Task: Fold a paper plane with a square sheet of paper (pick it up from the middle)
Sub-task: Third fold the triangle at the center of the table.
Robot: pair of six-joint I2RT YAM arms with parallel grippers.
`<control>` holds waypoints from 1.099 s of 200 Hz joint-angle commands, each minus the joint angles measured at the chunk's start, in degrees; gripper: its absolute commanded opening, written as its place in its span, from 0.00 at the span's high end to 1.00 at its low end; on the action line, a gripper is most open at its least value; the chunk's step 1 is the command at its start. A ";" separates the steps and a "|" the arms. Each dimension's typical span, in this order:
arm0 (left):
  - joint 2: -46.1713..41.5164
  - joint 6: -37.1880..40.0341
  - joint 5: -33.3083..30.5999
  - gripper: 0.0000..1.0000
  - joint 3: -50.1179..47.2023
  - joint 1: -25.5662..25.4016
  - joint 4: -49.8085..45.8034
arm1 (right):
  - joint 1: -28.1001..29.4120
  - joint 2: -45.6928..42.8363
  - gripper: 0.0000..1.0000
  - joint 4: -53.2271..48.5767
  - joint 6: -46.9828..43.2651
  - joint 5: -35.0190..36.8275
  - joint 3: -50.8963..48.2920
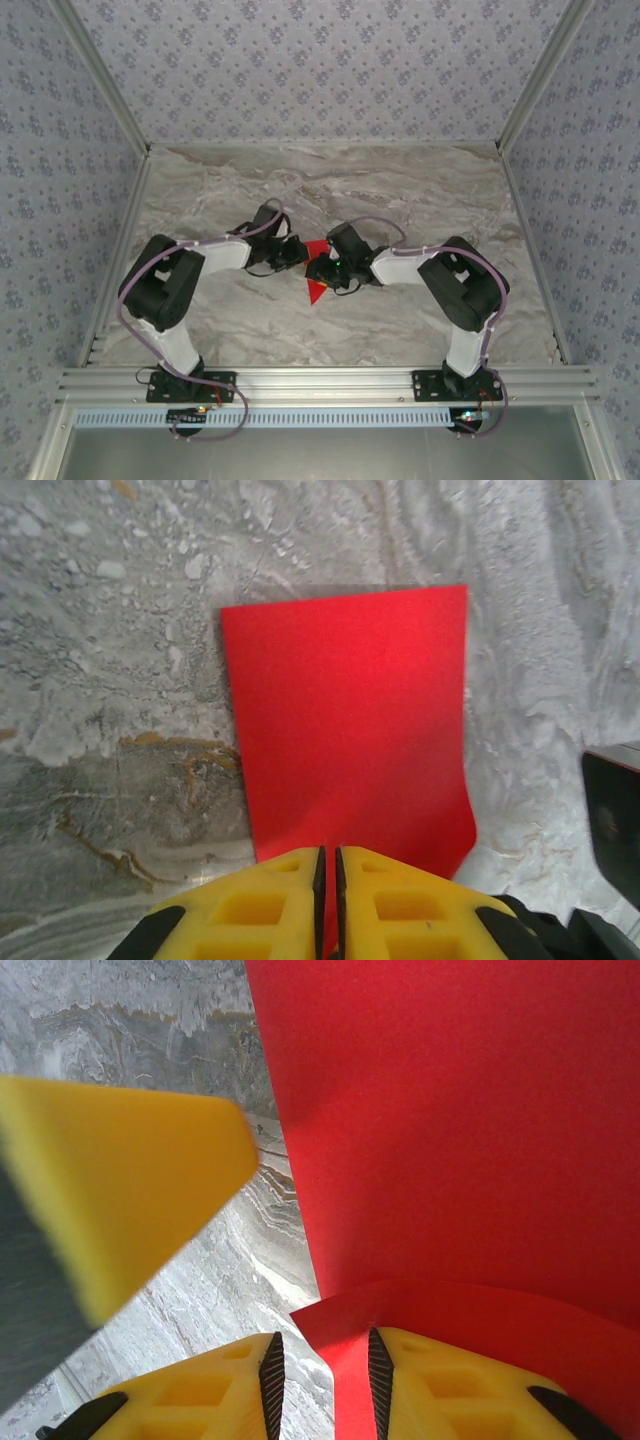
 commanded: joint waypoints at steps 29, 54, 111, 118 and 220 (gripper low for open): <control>2.89 -0.42 -0.04 0.88 3.25 -0.28 -0.43 | 0.25 -1.91 0.68 -1.87 -0.67 1.78 -1.07; 3.48 -0.23 -1.02 0.89 3.67 -0.27 -2.06 | 0.17 -2.27 0.71 -2.27 -0.61 2.86 -1.53; 5.25 -0.48 -1.47 0.90 4.11 -0.27 -3.81 | -0.13 -2.07 0.78 -2.02 -0.09 3.87 -2.05; 5.35 -0.47 -1.47 0.90 4.19 -0.31 -3.77 | -0.17 -2.00 0.78 -2.03 -0.06 3.95 -2.05; 0.78 1.25 -1.44 0.91 5.26 -0.31 -6.14 | -0.36 -0.31 0.90 -6.17 0.62 5.57 -1.97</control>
